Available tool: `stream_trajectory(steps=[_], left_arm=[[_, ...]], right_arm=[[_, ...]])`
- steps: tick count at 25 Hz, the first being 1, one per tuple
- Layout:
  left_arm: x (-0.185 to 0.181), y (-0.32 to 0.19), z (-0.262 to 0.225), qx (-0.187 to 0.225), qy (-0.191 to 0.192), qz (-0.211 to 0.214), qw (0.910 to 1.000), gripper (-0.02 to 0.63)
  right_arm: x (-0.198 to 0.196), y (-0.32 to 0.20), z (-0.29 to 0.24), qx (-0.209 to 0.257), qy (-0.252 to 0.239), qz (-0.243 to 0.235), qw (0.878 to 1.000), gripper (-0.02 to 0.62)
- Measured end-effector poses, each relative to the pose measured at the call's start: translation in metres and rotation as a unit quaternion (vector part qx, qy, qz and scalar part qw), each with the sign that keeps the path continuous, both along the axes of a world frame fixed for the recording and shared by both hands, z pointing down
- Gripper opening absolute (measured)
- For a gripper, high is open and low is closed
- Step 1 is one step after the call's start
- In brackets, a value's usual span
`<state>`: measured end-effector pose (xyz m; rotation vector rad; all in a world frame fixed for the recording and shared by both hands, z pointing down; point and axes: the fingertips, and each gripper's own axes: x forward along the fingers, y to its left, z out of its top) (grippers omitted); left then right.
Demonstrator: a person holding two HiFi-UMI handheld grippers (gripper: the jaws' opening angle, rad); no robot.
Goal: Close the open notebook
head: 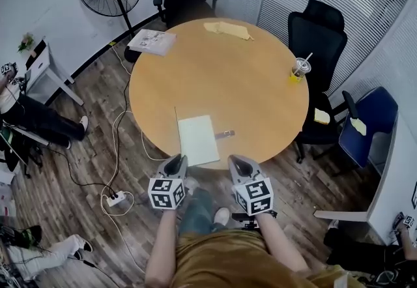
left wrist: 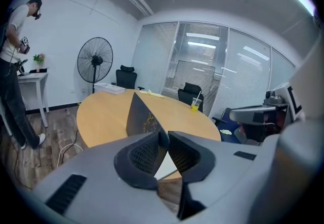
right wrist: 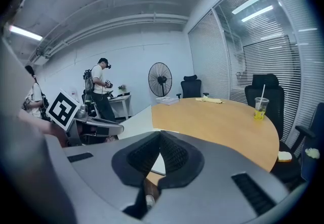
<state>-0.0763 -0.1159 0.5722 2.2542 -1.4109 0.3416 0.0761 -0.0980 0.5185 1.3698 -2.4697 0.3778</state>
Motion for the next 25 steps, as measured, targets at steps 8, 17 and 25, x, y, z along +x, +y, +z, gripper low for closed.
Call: stream_trajectory(steps=[8,17,25], left_arm=[[0.015,0.000,0.002,0.006,-0.024,0.031,0.9992,0.080],[0.028,-0.001,0.005,0.007,-0.028,0.055,0.9981,0.091],[0.045,-0.002,0.010,0.005,-0.036,0.083,0.9959,0.103]], right_arm=[[0.007,0.003,0.005,-0.004,0.000,0.008,1.000,0.012],[0.011,0.005,0.006,-0.008,-0.008,0.020,1.000,0.012],[0.024,0.009,0.012,-0.010,0.001,0.045,0.999,0.012]])
